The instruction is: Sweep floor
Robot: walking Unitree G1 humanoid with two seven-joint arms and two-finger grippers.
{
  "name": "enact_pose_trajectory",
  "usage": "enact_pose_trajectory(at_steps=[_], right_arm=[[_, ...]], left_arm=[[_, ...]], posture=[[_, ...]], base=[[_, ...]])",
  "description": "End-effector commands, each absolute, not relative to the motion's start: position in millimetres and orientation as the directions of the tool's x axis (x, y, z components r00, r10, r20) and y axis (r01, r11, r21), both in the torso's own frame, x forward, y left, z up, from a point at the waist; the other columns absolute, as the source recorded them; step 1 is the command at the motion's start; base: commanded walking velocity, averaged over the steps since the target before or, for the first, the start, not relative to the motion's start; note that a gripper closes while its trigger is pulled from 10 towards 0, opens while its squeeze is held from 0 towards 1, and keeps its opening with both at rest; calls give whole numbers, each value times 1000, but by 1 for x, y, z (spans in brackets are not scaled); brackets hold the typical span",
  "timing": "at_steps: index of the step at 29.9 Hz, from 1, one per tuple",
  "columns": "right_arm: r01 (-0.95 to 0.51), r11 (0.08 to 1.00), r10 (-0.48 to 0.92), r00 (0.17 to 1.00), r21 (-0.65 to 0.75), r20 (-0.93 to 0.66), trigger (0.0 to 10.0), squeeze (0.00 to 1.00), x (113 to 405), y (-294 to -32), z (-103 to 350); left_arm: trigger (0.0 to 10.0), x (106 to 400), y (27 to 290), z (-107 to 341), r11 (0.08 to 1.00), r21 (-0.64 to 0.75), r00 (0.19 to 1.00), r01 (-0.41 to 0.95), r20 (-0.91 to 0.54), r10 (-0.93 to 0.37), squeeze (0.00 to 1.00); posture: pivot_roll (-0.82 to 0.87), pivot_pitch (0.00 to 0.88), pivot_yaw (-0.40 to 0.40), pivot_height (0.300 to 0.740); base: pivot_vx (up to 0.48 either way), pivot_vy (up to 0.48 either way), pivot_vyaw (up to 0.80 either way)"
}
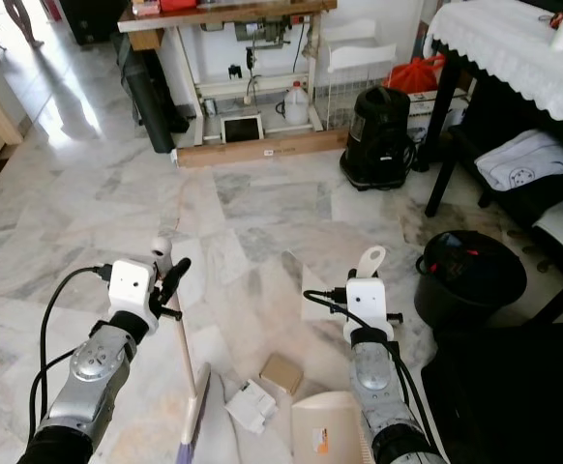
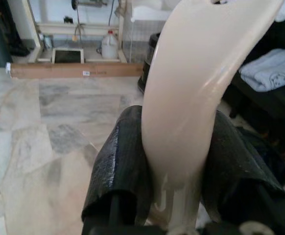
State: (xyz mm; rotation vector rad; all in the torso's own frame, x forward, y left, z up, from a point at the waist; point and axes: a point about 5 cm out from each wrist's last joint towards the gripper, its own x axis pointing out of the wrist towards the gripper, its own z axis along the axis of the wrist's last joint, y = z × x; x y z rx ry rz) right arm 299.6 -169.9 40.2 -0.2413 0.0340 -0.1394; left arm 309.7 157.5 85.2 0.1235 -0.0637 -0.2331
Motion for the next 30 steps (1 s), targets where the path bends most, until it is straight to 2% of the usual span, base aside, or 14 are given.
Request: enact_pose_trajectory(at_steps=[1,15,21,25,26,30], right_arm=[[133,961,-134,991,-241,13,10000,0,298,-168,43],[175,955,-165,984,-239,62,10000,0,280,-174,43],[185,954,-172,982,-237,75,10000,0,268,-177,44],[190,951,-180,982,-244,66,10000,0,262,-180,43],[190,951,-180,982,-246,62,10000,0,260,-180,43],[186,951,-178,983,-247,54,10000,0,259,-180,43]], left_arm=[[10000,317,161,92,972,145,976,186,90,-201,0],[10000,330,157,98,979,186,979,78,170,-111,0],[10000,335,150,97,981,162,978,104,162,-131,0],[10000,336,147,88,974,91,973,209,84,-216,0],[10000,336,153,84,980,30,978,198,60,-199,0],[10000,336,158,83,980,-49,981,191,53,-189,0]], posture=[[97,129,73,740],[38,230,71,740],[6,274,64,740],[-4,289,60,740],[-2,293,58,740],[5,295,57,740]], base=[[0,0,0],[0,0,0],[0,0,0],[0,0,0],[0,0,0],[0,0,0]])
